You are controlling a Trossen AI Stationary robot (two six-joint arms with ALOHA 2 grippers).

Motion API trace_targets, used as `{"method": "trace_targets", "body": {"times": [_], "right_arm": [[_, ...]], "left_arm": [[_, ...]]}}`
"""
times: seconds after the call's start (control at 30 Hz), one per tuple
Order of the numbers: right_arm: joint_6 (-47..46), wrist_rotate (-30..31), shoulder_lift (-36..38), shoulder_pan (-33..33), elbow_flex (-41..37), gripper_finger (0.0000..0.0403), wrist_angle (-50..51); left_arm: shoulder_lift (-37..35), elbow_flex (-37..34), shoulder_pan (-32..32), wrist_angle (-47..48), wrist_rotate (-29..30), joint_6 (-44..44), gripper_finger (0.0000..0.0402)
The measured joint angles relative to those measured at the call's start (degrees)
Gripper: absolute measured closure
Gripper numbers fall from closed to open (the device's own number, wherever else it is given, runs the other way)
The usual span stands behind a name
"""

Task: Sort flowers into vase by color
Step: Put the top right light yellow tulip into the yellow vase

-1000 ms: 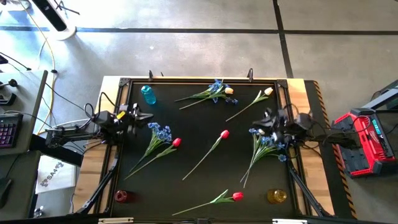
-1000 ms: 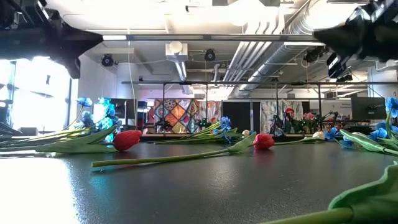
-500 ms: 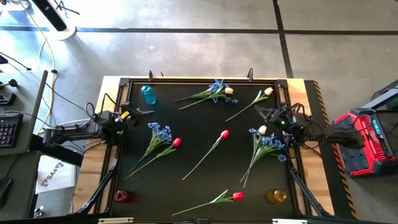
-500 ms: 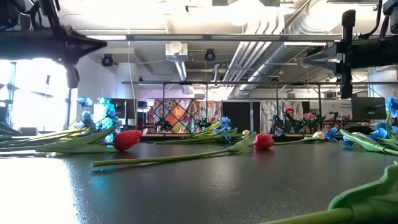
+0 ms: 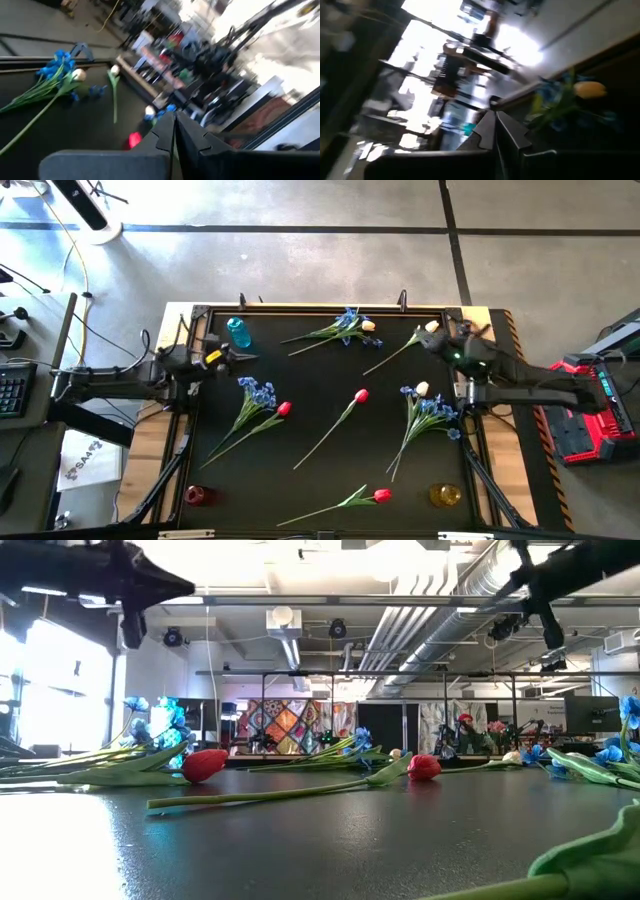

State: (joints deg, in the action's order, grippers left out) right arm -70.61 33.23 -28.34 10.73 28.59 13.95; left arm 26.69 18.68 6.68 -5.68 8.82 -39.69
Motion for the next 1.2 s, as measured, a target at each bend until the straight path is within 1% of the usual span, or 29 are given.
{"method": "trace_targets", "body": {"times": [0.07, 0.1, 0.2, 0.3, 0.37, 0.47, 0.63, 0.77, 0.9, 1.0, 1.1, 1.2], "right_arm": [[-3.59, -1.02, -5.29, 1.55, 3.77, 0.0402, 8.61], [-5.28, -2.48, -7.75, 2.44, 5.45, 0.0402, 12.56], [-12.42, -9.7, -15.11, 5.1, 9.16, 0.0402, 22.18], [-17.3, -16.71, -21.84, 6.77, 10.76, 0.0402, 25.54], [-18.54, -20.1, -25.74, 8.22, 10.83, 0.0402, 25.63], [-19.32, -24.18, -30.79, 11.2, 10.89, 0.0402, 24.63], [-15.57, -26.26, -36.88, 16.92, 10.89, 0.0394, 22.99], [-13.68, -26.34, -39.67, 22.02, 10.89, 0.0358, 22.79], [-14.77, -26.38, -41.77, 27.37, 10.89, 0.0298, 22.48], [-16.83, -26.99, -43.76, 30.62, 10.94, 0.0257, 19.38], [-18.26, -29.11, -46.81, 33.14, 10.99, 0.0239, 15.86], [-19.79, -30.49, -50.93, 34.53, 11.58, 0.024, 16.48]], "left_arm": [[3.42, 2.5, 0.22, 2.54, 0.5, 1.74, 0.0377], [5.06, 3.5, 0.56, 3.43, 0.68, 2.9, 0.0366], [9.43, 6.07, 2.65, 6.87, 0.71, 4.62, 0.0327], [12.74, 8.22, 5.09, 11.06, -0.53, 2.67, 0.029], [14.59, 9.38, 6.54, 15.03, -2.24, 2.48, 0.0271], [16.56, 11.36, 8.55, 20.59, -4.03, 2.46, 0.0256], [18.13, 13.86, 11.51, 27.21, -5.92, 7.05, 0.0251], [18.15, 15.28, 13.74, 30.13, -5.89, 11.14, 0.0252], [18.17, 15.34, 15.29, 30.26, -5.89, 12.79, 0.0252], [18.55, 15.34, 15.86, 30.28, -5.86, 13.94, 0.0252], [19.51, 15.34, 16.39, 30.3, -5.8, 15.35, 0.0252], [21.0, 15.34, 16.93, 30.3, -5.85, 16.4, 0.0252]]}}
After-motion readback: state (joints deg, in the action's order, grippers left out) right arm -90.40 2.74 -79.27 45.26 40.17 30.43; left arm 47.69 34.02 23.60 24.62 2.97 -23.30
